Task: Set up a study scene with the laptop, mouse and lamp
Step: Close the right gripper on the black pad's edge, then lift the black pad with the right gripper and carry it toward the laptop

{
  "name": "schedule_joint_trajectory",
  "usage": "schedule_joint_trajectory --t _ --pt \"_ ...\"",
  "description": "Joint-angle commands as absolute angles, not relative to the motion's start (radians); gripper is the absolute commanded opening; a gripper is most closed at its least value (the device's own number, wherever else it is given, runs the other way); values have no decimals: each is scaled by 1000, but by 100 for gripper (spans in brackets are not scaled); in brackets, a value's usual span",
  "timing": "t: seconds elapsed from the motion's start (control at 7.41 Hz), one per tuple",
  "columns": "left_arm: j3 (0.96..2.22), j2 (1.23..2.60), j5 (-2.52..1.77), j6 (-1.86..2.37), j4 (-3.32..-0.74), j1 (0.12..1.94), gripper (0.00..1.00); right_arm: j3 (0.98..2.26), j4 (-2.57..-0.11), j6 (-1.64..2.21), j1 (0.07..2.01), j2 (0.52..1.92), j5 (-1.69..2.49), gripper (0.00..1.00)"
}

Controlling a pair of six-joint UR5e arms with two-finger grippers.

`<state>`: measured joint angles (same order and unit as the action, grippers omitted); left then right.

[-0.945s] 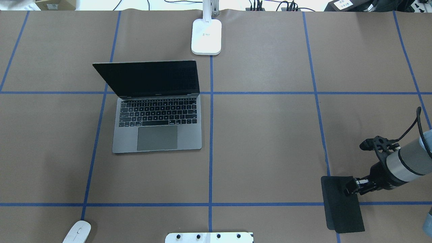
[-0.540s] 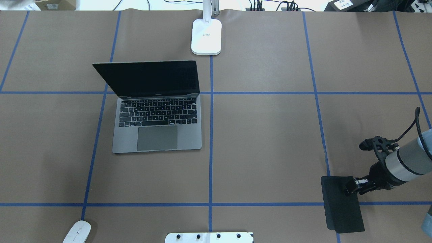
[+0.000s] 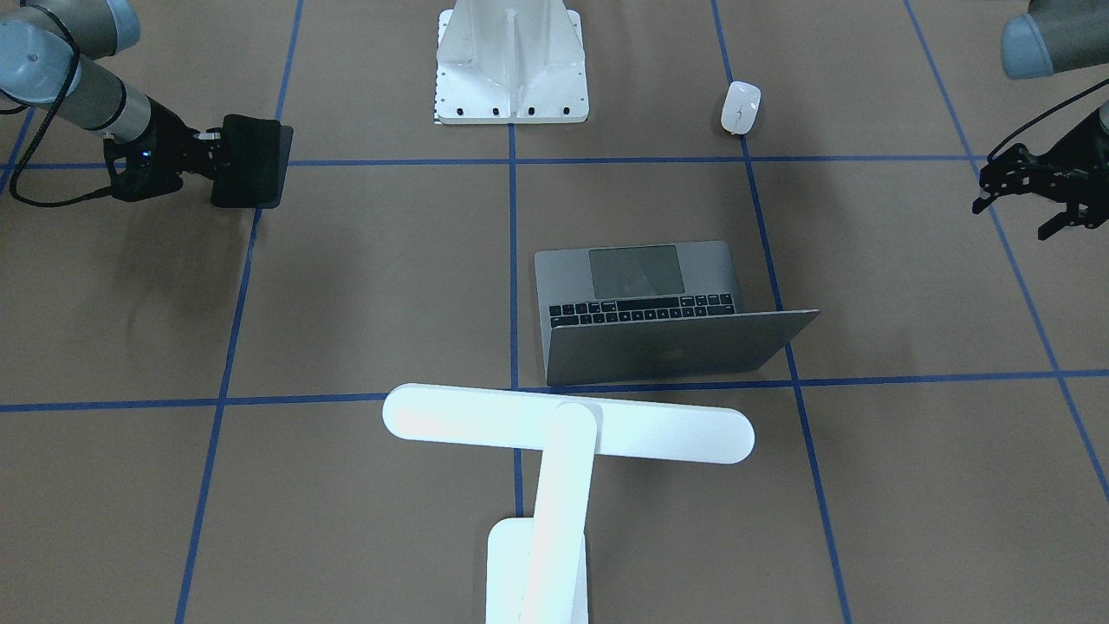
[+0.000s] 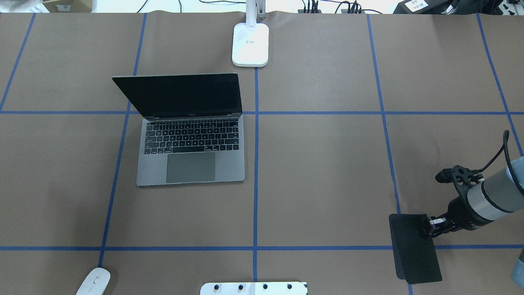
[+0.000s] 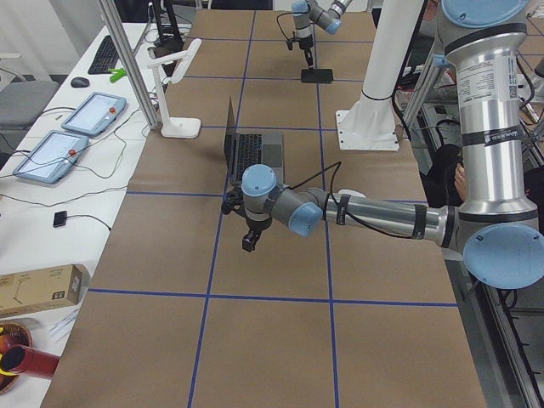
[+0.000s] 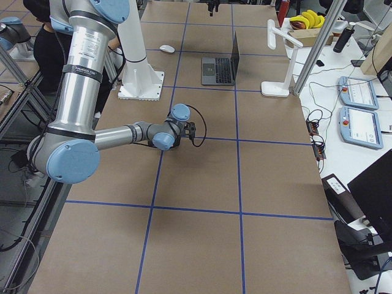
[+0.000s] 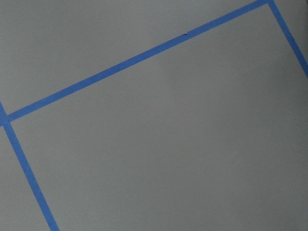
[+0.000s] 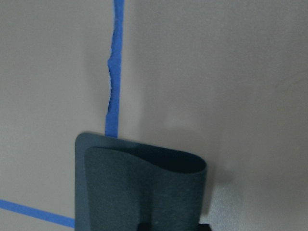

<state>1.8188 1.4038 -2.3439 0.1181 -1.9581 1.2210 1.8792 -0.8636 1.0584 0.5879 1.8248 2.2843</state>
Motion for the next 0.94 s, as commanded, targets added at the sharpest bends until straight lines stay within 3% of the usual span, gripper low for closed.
schedule_joint_trajectory --t 0.0,0.27,0.81 --pt "1819 1405 -2344 118 -1960 1221 100 1879 -864 1058 589 1825 2284 21" --pt "1821 1404 -2344 118 -1960 1221 100 1879 -864 1058 591 1828 2284 14" --pt "1824 1405 -2344 121 -1960 1221 100 1923 -861 1058 670 1807 2310 12"
